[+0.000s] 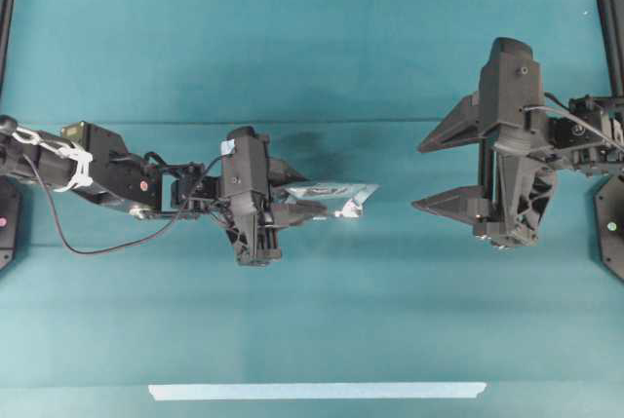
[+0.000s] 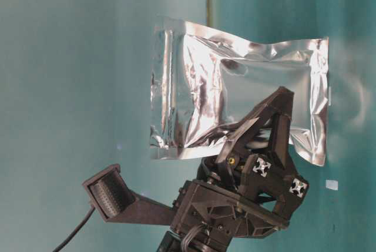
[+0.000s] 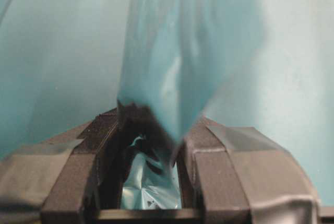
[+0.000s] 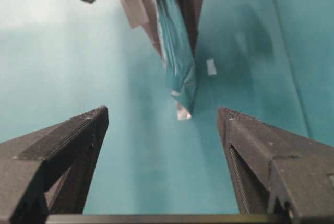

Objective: Hand over the silver zip bag and make it stand upright.

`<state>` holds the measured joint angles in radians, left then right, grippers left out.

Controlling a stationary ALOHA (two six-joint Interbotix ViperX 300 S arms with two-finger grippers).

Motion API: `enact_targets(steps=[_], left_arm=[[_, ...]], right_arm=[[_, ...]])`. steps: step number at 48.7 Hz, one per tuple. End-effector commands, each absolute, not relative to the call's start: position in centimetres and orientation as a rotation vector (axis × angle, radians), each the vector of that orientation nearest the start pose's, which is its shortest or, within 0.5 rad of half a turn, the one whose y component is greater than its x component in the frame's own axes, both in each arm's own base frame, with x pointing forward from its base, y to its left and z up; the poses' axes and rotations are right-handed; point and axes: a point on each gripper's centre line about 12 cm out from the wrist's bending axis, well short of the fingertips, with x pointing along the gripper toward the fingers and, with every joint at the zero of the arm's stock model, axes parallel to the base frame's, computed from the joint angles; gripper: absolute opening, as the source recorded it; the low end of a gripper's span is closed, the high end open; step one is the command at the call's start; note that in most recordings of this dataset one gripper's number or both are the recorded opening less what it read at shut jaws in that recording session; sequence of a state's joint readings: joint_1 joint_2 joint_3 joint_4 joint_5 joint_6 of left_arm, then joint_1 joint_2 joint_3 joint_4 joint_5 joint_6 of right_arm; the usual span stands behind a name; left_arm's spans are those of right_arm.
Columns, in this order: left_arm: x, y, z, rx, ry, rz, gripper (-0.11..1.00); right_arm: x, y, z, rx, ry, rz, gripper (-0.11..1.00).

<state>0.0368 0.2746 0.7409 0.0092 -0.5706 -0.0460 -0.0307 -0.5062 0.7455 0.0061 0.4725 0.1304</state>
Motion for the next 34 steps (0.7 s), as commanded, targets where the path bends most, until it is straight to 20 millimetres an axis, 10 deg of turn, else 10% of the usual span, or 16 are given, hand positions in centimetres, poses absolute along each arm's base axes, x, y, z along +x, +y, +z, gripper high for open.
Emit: enact_targets(steps=[1,34], left_arm=[[40.50,1.12,9.71,-0.044,0.434,0.032,0.28],[40.80,1.13,9.78,-0.044,0.431,0.032,0.28]], right_arm=[[28.71,-0.89,27.65,0.153,0.682,-0.079,0.87],[28.74,-0.89,27.61,0.153,0.684,-0.078,0.87]])
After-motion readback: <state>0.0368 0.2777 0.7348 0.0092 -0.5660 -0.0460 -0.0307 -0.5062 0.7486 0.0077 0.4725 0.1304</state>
